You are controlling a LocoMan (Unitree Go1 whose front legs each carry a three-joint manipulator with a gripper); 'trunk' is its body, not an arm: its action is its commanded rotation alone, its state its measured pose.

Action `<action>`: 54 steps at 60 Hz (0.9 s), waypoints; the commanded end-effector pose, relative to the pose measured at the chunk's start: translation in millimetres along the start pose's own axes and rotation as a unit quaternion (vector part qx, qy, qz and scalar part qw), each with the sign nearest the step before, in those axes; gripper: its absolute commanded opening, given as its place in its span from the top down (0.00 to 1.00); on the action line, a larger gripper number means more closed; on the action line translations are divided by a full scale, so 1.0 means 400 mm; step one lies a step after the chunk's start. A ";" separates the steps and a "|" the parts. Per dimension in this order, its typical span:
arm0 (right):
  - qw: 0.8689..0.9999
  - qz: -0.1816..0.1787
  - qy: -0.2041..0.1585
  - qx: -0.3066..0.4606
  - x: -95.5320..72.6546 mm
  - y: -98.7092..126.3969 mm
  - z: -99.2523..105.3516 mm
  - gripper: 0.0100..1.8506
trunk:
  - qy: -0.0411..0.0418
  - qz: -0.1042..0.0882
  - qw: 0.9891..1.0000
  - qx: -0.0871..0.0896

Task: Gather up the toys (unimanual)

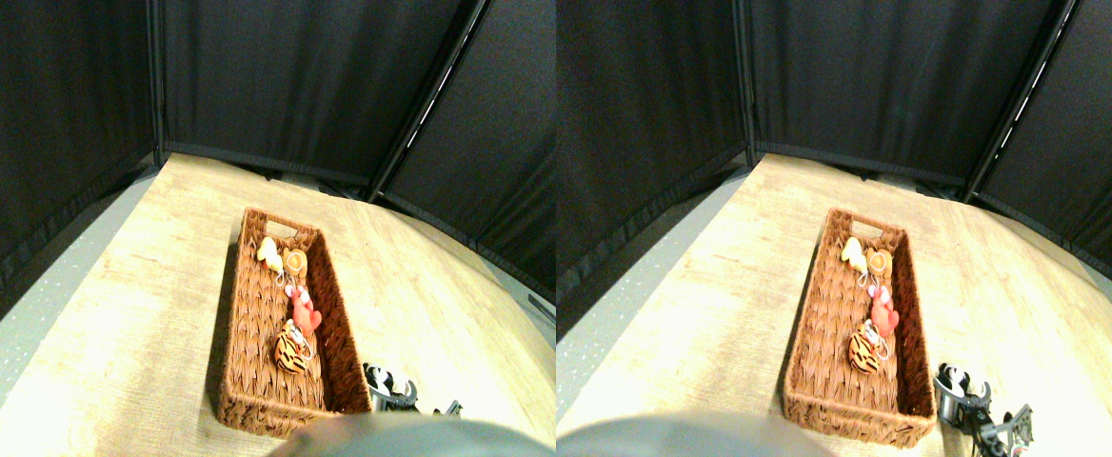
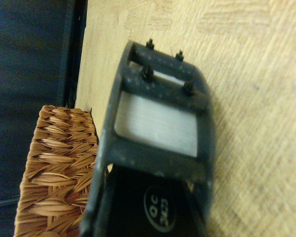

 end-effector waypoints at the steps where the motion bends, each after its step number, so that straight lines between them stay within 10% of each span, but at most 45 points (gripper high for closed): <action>1: 1.000 0.004 -0.010 0.014 0.010 0.004 0.006 0.52 | 0.015 0.012 1.000 -0.005; 10: 1.000 0.004 -0.019 0.018 0.019 0.005 0.011 0.66 | 0.015 0.012 1.000 -0.005; 15: 0.999 0.022 -0.039 -0.009 0.027 0.004 0.017 0.94 | 0.017 0.011 1.000 -0.004; 54: 0.991 0.110 -0.046 -0.065 -0.017 0.135 0.059 0.96 | -0.004 0.008 1.000 -0.004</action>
